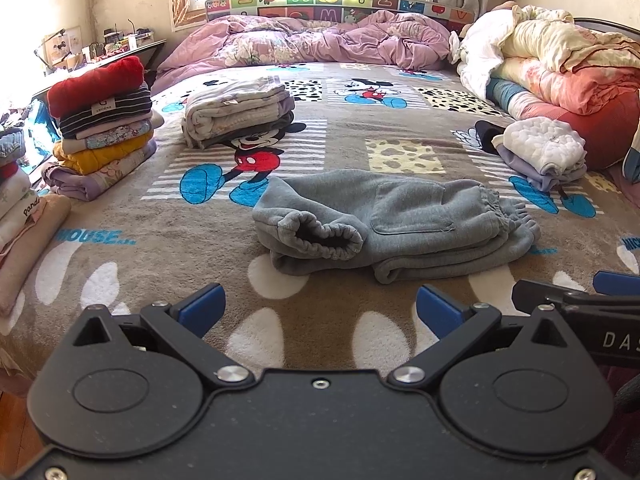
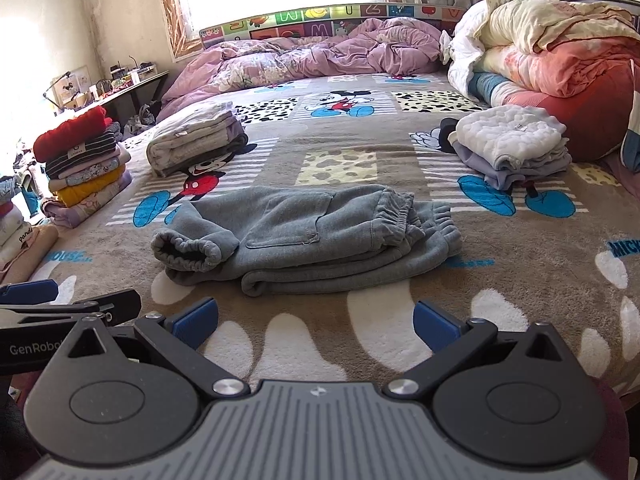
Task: Fold clothes
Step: 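Lower both grippers onto the grey sweatpants cuffs and close on them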
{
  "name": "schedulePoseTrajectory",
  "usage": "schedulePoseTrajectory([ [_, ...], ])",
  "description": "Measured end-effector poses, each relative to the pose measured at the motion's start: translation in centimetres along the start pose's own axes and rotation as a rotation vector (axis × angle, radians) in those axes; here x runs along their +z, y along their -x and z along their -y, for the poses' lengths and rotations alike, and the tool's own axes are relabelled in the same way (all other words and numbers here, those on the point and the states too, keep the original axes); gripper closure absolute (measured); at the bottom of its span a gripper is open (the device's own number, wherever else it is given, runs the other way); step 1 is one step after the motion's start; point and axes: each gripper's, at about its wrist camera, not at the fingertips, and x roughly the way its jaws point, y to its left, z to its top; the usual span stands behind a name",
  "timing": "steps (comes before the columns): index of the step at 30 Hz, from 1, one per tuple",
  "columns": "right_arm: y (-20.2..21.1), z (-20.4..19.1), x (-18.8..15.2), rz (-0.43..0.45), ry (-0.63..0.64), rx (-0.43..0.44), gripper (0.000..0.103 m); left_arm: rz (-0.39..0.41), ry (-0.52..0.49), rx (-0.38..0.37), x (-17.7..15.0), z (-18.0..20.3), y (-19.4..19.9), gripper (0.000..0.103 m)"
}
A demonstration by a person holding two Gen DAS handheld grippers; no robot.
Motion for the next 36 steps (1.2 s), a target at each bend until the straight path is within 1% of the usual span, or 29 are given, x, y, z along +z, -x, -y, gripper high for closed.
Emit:
schedulePoseTrajectory([
  [2, -0.8, 1.1, 0.1, 0.013, -0.038, 0.023, 0.0, -0.006, 0.005, 0.001, 0.1, 0.0, -0.7, 0.0],
  [5, -2.1, 2.8, 0.3, 0.032, -0.094, 0.057, 0.0, -0.033, 0.018, -0.017, 0.4, 0.0, -2.3, 0.0],
  [8, -3.7, 4.6, 0.5, 0.05, -0.15, 0.087, 0.0, -0.042, 0.025, -0.027, 0.7, 0.2, -3.7, 0.0],
  [11, -6.0, 6.7, 0.8, 0.063, -0.204, 0.104, 0.0, -0.032, 0.009, -0.036, 1.0, 0.8, -5.3, 0.0],
  [13, -7.4, 8.1, 1.0, 0.079, -0.244, 0.123, 0.0, -0.011, -0.009, -0.051, 1.2, 1.4, -6.5, 0.0],
  [15, -8.9, 9.4, 1.0, 0.095, -0.297, 0.155, 0.0, -0.008, -0.021, -0.055, 1.3, 2.0, -7.8, 0.0],
  [18, -11.1, 11.2, 0.8, 0.096, -0.36, 0.201, 0.0, -0.055, -0.053, -0.097, 1.7, 3.0, -9.8, 0.0],
  [21, -12.2, 12.4, 0.7, 0.099, -0.381, 0.215, 0.0, -0.082, -0.058, -0.142, 2.0, 3.8, -11.2, 0.0],
  [23, -12.8, 13.2, 0.7, 0.111, -0.406, 0.227, 0.0, -0.076, -0.068, -0.171, 2.1, 4.3, -11.9, 0.0],
  [27, -13.4, 15.8, 0.6, 0.153, -0.503, 0.261, 0.0, -0.038, -0.127, -0.187, 2.2, 6.1, -13.0, 0.001],
  [29, -14.3, 17.2, 0.3, 0.138, -0.586, 0.281, 0.001, -0.018, -0.161, -0.187, 2.4, 6.9, -13.5, 0.002],
  [31, -15.3, 17.9, -0.1, 0.12, -0.638, 0.303, 0.003, 0.003, -0.199, -0.186, 2.5, 7.7, -13.9, 0.002],
  [32, -15.7, 18.0, -0.2, 0.11, -0.653, 0.305, 0.006, 0.015, -0.222, -0.188, 2.7, 8.0, -14.0, 0.003],
  [34, -16.3, 18.2, -0.4, 0.097, -0.681, 0.322, 0.008, 0.044, -0.266, -0.195, 3.0, 8.5, -13.8, 0.008],
  [36, -16.7, 18.5, -0.6, 0.097, -0.7, 0.325, 0.009, 0.064, -0.281, -0.202, 3.2, 8.4, -13.1, 0.008],
])
